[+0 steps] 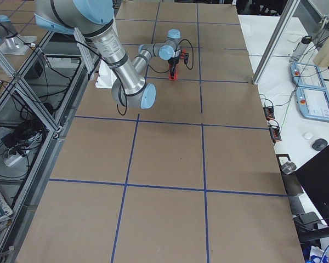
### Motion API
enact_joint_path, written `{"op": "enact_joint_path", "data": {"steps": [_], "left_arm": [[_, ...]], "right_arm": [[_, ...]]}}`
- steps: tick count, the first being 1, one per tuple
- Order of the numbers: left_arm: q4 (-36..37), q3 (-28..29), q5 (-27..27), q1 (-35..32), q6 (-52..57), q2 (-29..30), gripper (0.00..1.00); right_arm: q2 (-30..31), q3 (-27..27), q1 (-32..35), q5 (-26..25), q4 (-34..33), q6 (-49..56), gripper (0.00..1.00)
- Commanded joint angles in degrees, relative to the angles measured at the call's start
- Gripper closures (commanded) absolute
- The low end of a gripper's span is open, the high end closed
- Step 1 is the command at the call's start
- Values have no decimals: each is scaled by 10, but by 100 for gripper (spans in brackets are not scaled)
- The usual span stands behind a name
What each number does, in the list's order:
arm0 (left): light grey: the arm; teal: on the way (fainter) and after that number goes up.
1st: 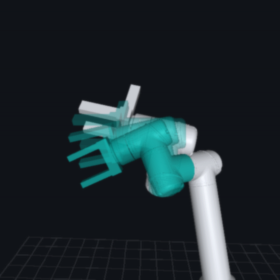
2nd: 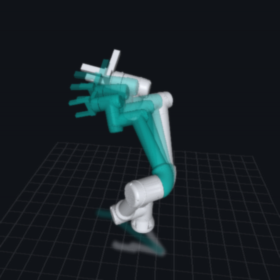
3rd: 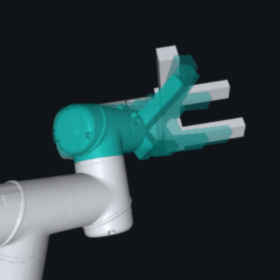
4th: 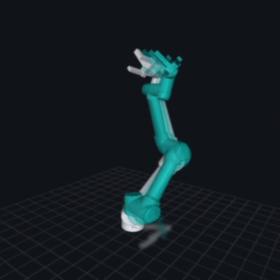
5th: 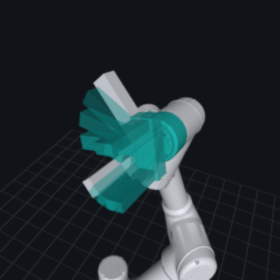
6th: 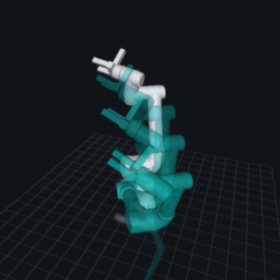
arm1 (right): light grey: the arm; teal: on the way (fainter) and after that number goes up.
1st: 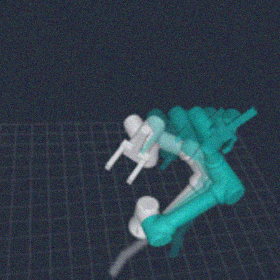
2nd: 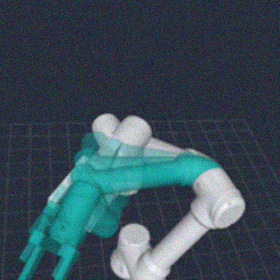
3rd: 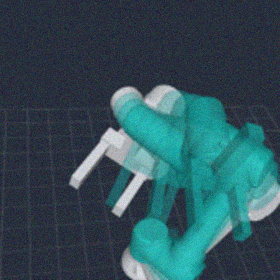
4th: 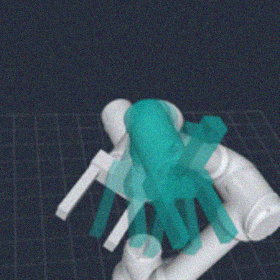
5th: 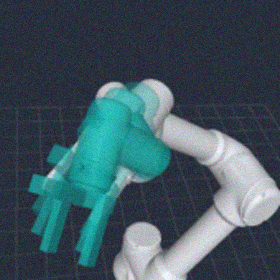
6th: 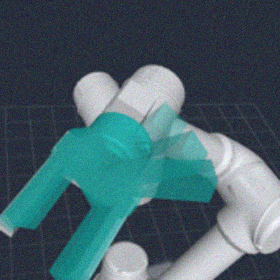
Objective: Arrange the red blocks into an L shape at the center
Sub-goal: 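Carry the cube with the right gripper and set it beside the other cubes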
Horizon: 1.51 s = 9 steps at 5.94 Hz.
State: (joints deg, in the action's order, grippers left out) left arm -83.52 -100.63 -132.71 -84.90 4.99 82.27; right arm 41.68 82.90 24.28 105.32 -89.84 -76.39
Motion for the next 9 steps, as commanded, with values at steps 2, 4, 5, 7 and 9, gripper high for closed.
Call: {"op": "enact_joint_path", "data": {"steps": [2,4,5,7,9], "left_arm": [[0,3,0,0,-1,0,0],[0,4,0,0,-1,0,0],[0,3,0,0,0,0,0],[0,2,0,0,0,0,0],[-1,-18,2,0,-1,4,0]], "right_arm": [[2,-2,-6,-7,0,7,33],[2,-3,-7,-8,0,8,17],[2,-3,-7,-8,5,8,17],[-3,8,4,-1,3,27,1],[0,28,78,64,-2,74,1]]}}
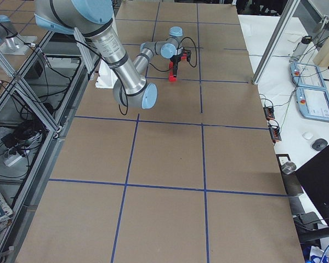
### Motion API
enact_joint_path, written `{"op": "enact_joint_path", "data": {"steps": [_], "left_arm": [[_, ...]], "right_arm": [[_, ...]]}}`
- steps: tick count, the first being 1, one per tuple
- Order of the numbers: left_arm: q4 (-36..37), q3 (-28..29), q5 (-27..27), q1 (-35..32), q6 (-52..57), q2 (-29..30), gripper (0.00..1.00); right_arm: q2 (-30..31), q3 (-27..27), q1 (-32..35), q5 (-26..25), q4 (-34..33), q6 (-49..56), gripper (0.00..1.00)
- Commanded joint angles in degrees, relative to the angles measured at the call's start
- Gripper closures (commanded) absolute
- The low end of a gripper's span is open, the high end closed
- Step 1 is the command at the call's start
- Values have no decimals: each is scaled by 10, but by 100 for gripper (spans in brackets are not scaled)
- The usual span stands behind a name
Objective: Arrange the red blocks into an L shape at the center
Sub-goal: 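Open the right gripper and raise it away from the cube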
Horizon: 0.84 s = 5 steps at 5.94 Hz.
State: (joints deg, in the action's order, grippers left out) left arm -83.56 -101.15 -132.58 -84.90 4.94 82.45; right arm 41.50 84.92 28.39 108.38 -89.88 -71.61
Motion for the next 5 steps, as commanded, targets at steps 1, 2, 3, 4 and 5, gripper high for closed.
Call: {"op": "enact_joint_path", "data": {"steps": [1,2,3,4,5], "left_arm": [[1,-32,5,14,-2,3,0],[-1,-34,0,19,-5,28,0],[-1,-32,4,31,-5,91,0],[-3,-39,-4,40,-5,110,0],[-5,-47,-10,65,-56,143,0]], "right_arm": [[9,7,75,59,-4,57,1],[21,9,128,104,-30,131,1],[42,9,178,138,-54,226,1],[75,8,216,143,-55,311,1],[120,9,270,164,-55,429,1]]}}
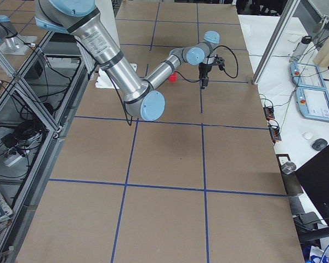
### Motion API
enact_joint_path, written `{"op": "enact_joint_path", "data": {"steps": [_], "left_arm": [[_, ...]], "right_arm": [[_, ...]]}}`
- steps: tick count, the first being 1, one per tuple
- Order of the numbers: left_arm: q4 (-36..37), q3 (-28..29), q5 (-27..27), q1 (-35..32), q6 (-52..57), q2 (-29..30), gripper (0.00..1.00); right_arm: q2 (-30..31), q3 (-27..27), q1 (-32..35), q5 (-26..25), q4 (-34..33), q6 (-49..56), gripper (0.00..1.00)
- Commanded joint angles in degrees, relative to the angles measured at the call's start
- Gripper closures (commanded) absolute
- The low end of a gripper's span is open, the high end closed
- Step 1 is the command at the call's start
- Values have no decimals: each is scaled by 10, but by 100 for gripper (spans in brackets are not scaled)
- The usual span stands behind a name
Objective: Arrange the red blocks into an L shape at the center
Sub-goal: 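Open the right gripper and raise it away from the cube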
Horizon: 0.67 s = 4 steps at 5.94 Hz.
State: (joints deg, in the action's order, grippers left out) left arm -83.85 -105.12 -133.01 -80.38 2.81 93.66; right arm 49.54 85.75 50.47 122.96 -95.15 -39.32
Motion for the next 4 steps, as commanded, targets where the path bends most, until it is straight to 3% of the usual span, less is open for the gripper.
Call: {"op": "enact_joint_path", "data": {"steps": [1,2,3,4], "left_arm": [[-3,-17,-8,57,-95,48,0],[-3,-42,-3,114,-164,78,0],[-3,-87,2,194,-245,90,0],[0,-83,2,277,-293,145,0]], "right_arm": [[89,2,108,34,-3,225,1],[146,22,154,34,-4,330,1],[229,83,183,35,-6,369,1],[321,144,218,35,-6,404,1]]}}
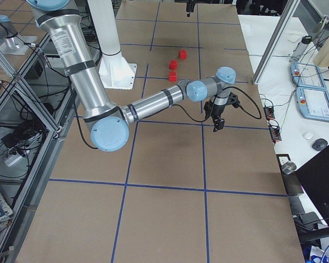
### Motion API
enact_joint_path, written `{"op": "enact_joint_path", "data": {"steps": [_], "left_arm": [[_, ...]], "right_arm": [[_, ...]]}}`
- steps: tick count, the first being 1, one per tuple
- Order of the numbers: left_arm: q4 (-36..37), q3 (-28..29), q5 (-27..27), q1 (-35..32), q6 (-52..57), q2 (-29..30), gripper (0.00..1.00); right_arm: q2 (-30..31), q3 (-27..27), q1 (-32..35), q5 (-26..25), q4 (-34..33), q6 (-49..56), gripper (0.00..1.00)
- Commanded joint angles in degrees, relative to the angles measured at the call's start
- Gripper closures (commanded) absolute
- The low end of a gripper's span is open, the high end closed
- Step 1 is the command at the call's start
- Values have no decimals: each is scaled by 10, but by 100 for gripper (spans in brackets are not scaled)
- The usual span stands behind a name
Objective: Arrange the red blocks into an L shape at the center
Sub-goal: 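Reach the left gripper to the nearer red cube and grasp it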
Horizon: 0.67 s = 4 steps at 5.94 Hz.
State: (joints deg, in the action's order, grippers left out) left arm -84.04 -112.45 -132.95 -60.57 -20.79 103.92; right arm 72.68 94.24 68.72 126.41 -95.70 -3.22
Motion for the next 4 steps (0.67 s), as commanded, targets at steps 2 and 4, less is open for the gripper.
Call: {"op": "enact_joint_path", "data": {"steps": [2,4], "left_arm": [[0,-7,125,191,-214,103,0],[-9,26,158,236,-247,143,0]], "right_arm": [[254,122,154,40,8,140,1],[307,124,225,55,6,209,0]]}}
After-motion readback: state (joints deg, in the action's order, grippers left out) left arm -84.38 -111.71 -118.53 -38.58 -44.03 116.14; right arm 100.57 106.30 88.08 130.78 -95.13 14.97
